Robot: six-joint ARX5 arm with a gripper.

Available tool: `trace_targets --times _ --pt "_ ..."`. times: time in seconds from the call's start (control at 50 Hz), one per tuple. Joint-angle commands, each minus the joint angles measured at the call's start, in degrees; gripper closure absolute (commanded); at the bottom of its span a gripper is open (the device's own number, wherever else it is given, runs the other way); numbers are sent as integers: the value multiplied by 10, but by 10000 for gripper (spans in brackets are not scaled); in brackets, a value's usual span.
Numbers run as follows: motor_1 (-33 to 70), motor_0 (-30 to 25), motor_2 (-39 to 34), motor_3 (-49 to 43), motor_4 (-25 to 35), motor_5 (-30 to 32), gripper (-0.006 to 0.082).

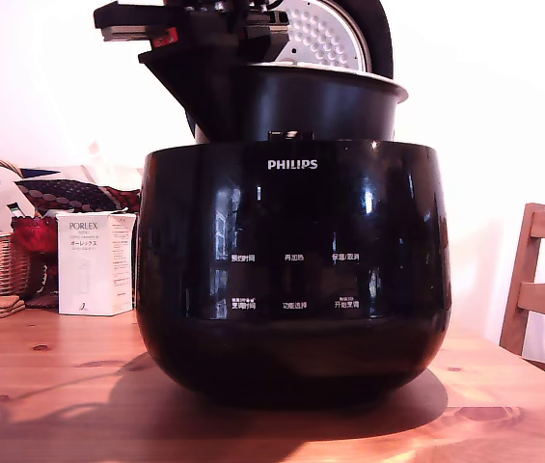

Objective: Place the pot you are holding inside the rice cooker

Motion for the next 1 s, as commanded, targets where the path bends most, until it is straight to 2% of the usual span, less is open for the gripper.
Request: trace_targets --times 0.0,0.9,0.98 --pt "-6 -1 27 13 -4 -4 597" --pt "-6 -1 52 14 -3 -19 599" --pt "-6 -1 54 13 -3 -19 639"
